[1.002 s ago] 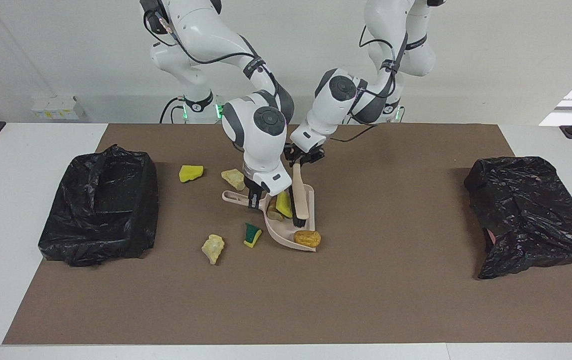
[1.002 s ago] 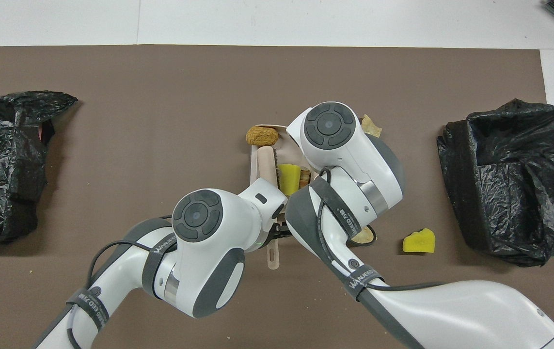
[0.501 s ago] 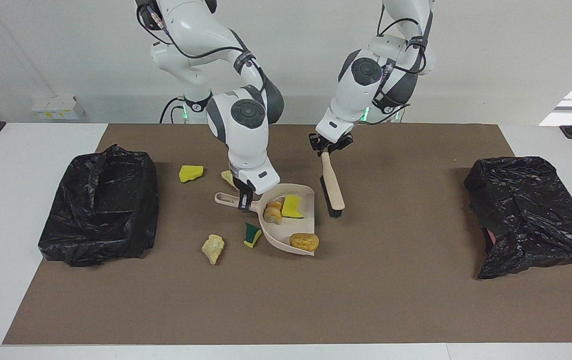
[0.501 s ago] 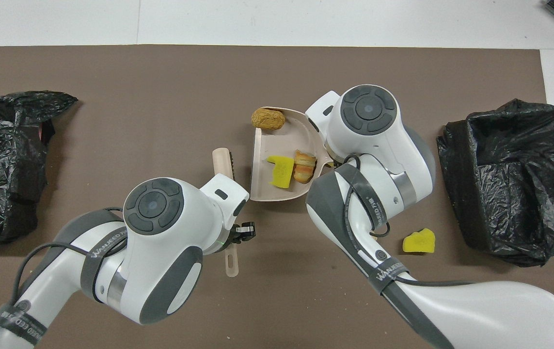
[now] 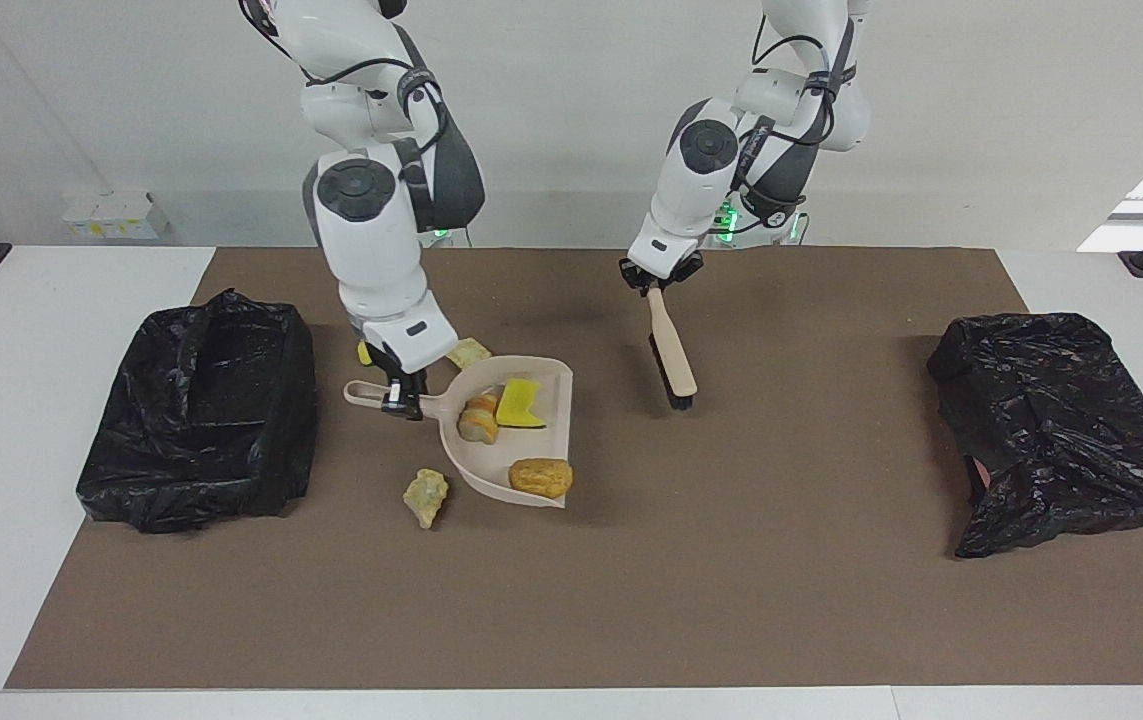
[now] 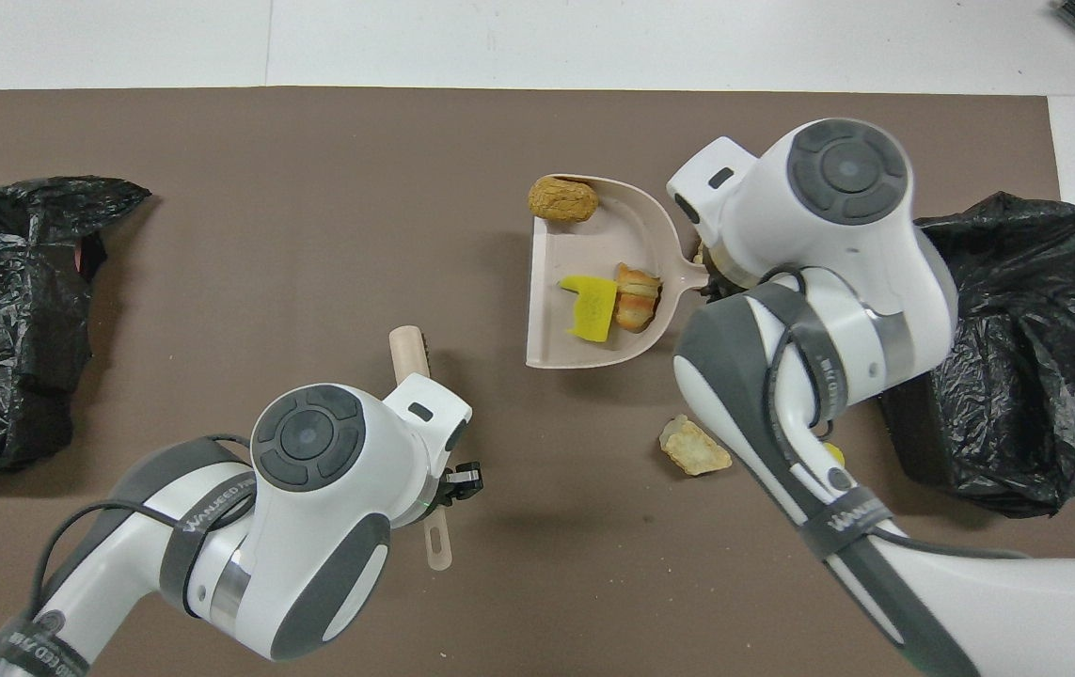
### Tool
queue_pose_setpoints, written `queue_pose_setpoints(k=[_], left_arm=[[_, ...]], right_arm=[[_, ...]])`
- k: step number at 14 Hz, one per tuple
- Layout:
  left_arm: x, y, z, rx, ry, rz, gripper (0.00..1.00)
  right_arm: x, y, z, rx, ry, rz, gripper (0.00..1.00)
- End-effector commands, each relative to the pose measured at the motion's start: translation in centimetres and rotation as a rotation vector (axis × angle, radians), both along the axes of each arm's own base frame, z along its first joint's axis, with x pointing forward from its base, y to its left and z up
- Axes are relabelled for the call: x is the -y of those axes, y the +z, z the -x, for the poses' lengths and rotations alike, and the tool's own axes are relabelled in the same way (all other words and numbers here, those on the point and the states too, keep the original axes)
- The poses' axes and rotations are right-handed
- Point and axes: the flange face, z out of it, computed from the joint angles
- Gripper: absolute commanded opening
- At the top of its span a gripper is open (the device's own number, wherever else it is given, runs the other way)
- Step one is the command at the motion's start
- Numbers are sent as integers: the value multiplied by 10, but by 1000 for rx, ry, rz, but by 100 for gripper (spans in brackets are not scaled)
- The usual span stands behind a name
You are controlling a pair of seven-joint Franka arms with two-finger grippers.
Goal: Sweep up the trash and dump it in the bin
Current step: 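Carry the loaded dustpan with the right gripper to the nearby black bag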
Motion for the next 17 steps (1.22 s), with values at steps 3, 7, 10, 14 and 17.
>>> queue_pose_setpoints(k=[3, 7, 10, 14, 17], left_arm=[[23, -12, 94, 74, -40, 1, 0], [38, -44, 128, 130, -2, 35, 0], [37, -46, 120, 124, 14, 27, 100], [17, -26, 66, 126, 99, 33, 100], [-29, -4, -1, 93, 88, 23, 100]], right_arm=[[92, 34, 12, -6, 88, -7, 0], [206, 29, 28, -22, 149, 7, 0], [271, 29, 42, -34, 173, 54, 0], [343, 34, 67, -70, 96, 194, 0], [372, 38, 78, -102, 102, 325, 0]])
